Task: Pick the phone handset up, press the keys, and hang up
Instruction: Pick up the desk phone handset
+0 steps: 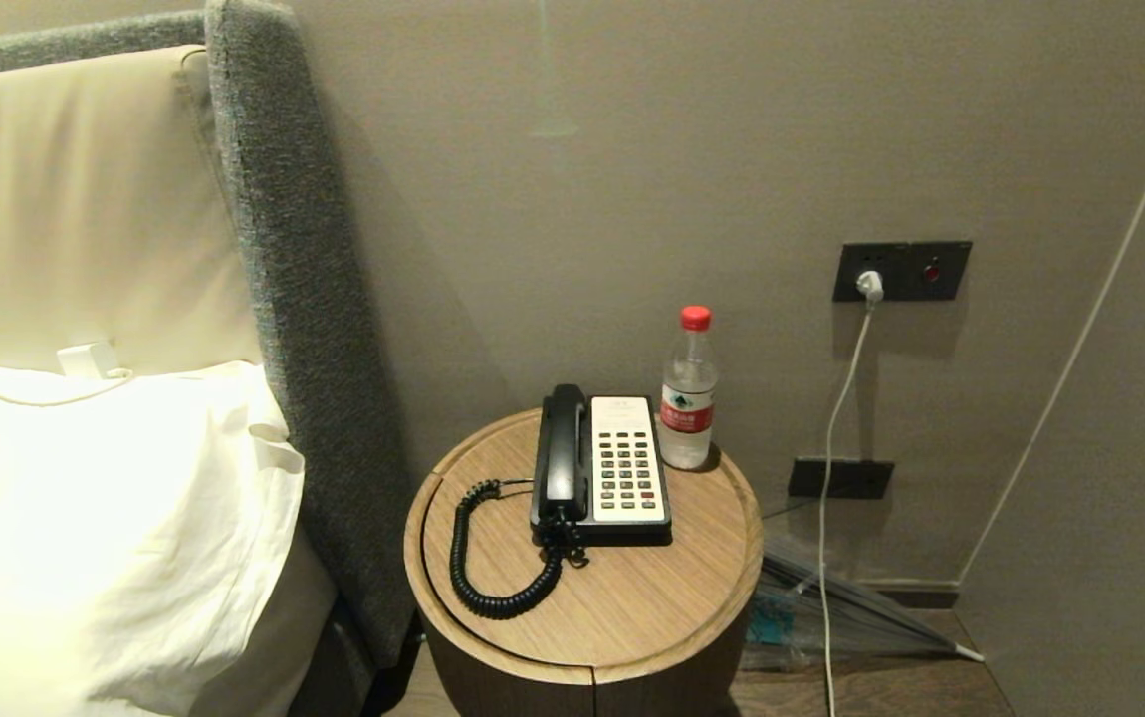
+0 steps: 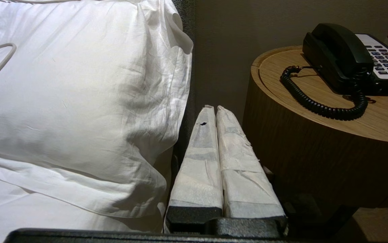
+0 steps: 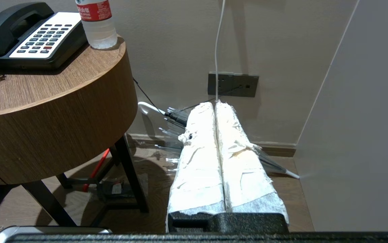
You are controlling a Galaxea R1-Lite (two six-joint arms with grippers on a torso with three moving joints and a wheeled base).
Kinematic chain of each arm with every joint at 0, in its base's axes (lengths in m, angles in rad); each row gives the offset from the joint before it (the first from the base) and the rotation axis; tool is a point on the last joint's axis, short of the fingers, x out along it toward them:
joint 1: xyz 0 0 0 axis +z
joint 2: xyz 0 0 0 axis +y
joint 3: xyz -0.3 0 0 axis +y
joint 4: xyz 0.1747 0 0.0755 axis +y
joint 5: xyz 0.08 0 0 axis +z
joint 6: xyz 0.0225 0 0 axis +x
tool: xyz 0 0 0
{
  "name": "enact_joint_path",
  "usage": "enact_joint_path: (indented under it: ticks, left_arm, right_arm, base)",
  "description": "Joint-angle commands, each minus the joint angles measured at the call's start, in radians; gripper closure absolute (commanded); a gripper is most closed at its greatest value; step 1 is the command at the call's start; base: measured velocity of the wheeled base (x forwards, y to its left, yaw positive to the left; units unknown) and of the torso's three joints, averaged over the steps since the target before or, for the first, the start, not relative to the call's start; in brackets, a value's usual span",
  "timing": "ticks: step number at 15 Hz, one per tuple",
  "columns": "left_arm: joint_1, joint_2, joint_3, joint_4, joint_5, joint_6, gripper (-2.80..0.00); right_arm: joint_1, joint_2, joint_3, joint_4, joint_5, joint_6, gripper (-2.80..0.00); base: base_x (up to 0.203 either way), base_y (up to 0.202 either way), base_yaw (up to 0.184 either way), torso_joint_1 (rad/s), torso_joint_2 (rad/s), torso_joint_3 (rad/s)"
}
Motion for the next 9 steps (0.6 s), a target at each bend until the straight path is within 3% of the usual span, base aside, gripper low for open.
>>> enact_joint_path:
  ticks: [1,9]
  left_arm:
    - [0.0,0.001,0.0,0.0,-0.001,0.0,0.0]
    - [0.0,0.001,0.0,0.0,-0.001,0.0,0.0]
  right_arm:
    - [0.0,-0.011,0.0,0.001,-0.001,-0.001,0.0]
    - [0.0,-0.011,0.0,0.001,0.0,-0.001,0.0]
  base:
    - [0.0,0.0,0.0,0.0,0.0,0.0]
    - [0.0,0.0,0.0,0.0,0.0,0.0]
